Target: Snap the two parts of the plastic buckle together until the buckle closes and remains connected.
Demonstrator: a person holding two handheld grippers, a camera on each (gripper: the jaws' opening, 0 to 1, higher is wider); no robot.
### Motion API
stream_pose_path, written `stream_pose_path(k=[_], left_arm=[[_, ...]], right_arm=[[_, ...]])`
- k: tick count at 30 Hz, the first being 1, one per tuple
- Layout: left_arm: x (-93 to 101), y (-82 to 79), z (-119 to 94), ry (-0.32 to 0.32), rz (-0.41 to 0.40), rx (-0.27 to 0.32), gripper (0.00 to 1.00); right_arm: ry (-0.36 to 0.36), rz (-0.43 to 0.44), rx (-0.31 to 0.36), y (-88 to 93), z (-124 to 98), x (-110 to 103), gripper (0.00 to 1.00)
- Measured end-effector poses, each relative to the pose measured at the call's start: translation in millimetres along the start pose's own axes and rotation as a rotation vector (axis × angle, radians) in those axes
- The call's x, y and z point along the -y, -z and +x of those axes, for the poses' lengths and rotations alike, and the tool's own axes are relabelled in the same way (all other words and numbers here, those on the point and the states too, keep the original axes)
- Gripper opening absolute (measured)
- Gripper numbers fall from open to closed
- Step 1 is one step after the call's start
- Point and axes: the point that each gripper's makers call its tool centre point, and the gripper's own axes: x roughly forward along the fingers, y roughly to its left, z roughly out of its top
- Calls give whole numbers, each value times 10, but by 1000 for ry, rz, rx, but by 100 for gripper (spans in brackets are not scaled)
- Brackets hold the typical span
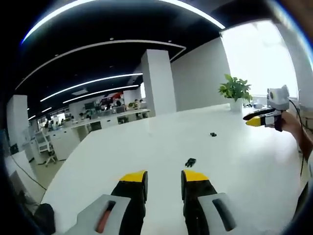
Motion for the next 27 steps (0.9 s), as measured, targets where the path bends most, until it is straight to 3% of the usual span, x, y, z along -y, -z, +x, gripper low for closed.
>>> stream_pose_path(k=[12,27], left_arm=[[52,-77,90,36,30,-12,27],[35,-193,256,56,75,-17,27]], right_arm=[[-72,-67,-27,-42,162,-136,27],[-151,-73,-38,-66,318,-240,27]])
